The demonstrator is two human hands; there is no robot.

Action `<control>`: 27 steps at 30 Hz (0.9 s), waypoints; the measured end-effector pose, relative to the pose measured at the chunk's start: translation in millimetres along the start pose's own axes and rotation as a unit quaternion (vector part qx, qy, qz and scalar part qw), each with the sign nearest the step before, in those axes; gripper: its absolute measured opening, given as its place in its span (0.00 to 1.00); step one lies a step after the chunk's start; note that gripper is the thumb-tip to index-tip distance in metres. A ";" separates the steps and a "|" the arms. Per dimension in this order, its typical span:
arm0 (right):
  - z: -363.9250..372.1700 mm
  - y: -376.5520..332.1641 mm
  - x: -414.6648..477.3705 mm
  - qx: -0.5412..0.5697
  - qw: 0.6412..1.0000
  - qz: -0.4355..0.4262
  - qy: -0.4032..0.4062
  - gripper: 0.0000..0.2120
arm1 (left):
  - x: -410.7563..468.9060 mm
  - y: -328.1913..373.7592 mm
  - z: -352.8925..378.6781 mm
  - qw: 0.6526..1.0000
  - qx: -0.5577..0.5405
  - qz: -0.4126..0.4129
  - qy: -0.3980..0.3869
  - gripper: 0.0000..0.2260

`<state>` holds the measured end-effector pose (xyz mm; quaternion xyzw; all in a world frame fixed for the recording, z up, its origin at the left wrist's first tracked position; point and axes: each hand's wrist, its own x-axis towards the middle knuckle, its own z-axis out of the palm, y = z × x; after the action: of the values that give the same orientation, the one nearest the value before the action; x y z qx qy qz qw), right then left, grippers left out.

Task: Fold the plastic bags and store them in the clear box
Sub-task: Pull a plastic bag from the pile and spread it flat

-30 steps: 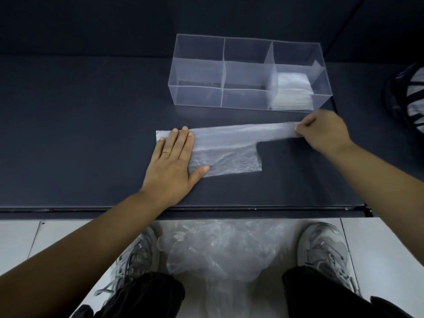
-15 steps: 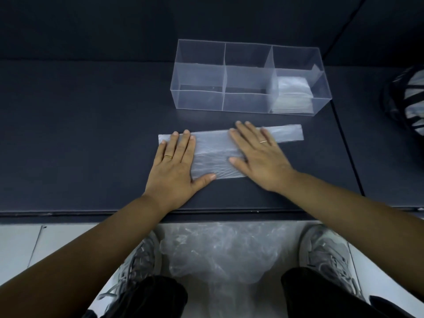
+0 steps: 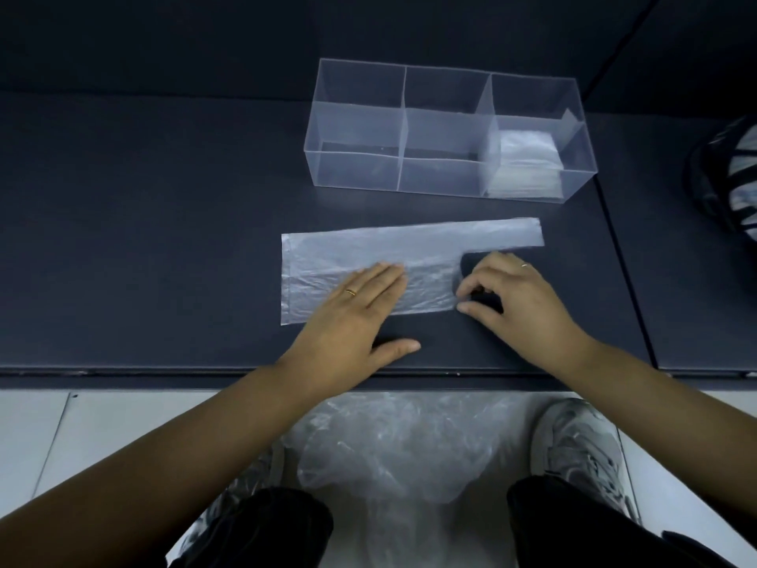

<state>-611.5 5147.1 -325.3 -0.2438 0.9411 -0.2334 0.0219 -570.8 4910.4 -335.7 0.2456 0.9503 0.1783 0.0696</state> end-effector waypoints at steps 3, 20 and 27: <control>1.3 1.2 5.4 -0.003 1.000 -0.009 -0.022 0.02 | 0.3 -1.4 5.6 1.000 0.015 -0.009 0.004 0.36; -4.2 -31.9 -6.2 -0.018 1.000 0.000 0.000 0.18 | 6.7 21.0 -7.2 0.990 -0.080 0.011 0.117 0.11; -14.6 4.4 10.3 0.288 0.931 0.223 0.013 0.07 | -6.3 -34.2 -39.6 0.906 -0.327 -0.243 0.117 0.03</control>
<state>-624.9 5151.9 -313.6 -0.0081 0.8635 -0.4870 0.1309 -589.1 4867.3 -311.5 -0.0518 0.8700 0.4845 0.0752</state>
